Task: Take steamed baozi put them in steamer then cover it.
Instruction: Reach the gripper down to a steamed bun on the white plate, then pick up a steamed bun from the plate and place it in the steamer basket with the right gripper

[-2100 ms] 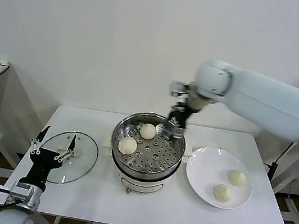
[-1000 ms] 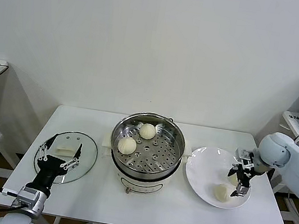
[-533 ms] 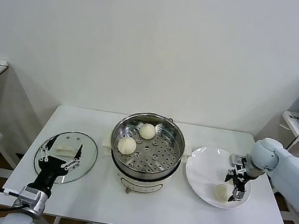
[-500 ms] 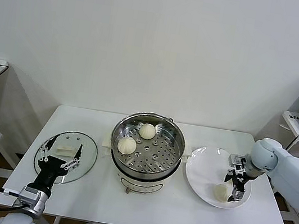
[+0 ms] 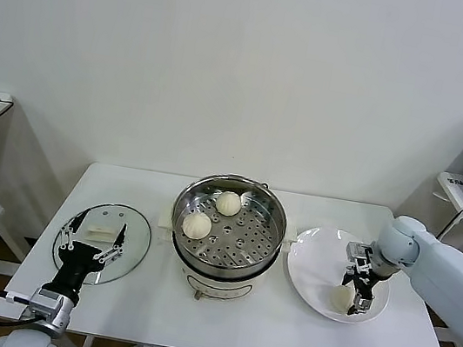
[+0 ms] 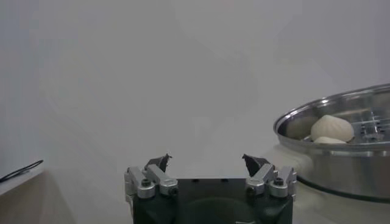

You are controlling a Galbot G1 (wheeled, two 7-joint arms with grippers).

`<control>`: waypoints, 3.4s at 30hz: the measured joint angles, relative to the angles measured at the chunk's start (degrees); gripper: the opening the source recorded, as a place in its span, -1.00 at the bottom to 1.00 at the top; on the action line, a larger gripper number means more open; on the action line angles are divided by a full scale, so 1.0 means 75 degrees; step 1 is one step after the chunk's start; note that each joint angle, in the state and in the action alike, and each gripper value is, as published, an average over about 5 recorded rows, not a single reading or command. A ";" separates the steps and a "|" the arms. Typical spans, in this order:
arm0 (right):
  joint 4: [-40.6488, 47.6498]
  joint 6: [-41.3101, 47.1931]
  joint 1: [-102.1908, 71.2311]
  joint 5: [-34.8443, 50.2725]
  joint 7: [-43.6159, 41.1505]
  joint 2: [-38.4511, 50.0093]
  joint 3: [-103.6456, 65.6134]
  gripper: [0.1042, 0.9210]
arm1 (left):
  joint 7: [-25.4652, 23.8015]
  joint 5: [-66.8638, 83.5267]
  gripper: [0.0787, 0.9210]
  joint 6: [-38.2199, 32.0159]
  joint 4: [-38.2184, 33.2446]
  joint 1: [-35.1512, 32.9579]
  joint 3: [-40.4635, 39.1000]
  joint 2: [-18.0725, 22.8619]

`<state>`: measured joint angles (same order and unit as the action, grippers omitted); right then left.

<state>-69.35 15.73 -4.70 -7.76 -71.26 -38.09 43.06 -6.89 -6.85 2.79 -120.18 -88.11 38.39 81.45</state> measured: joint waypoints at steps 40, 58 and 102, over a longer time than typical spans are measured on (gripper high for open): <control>-0.0730 -0.0563 0.5953 0.2902 -0.0336 -0.1175 0.3722 0.40 | -0.0010 -0.0013 0.77 0.0057 -0.0239 -0.0069 0.0062 -0.0066; -0.0778 -0.4647 0.6618 0.2289 0.0378 -0.3123 0.4761 0.39 | -0.0051 0.0085 0.77 0.0057 -0.0215 -0.0013 0.0217 -0.0112; -0.1318 -0.7169 0.5817 0.1005 0.1089 -0.4552 0.5546 0.39 | -0.0118 0.0159 0.77 -0.0071 0.0185 0.0125 0.0328 -0.0264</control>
<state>-79.24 -38.04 38.93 -0.22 -63.09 -72.23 84.65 -7.77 -5.65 2.25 -118.79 -87.17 40.85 79.47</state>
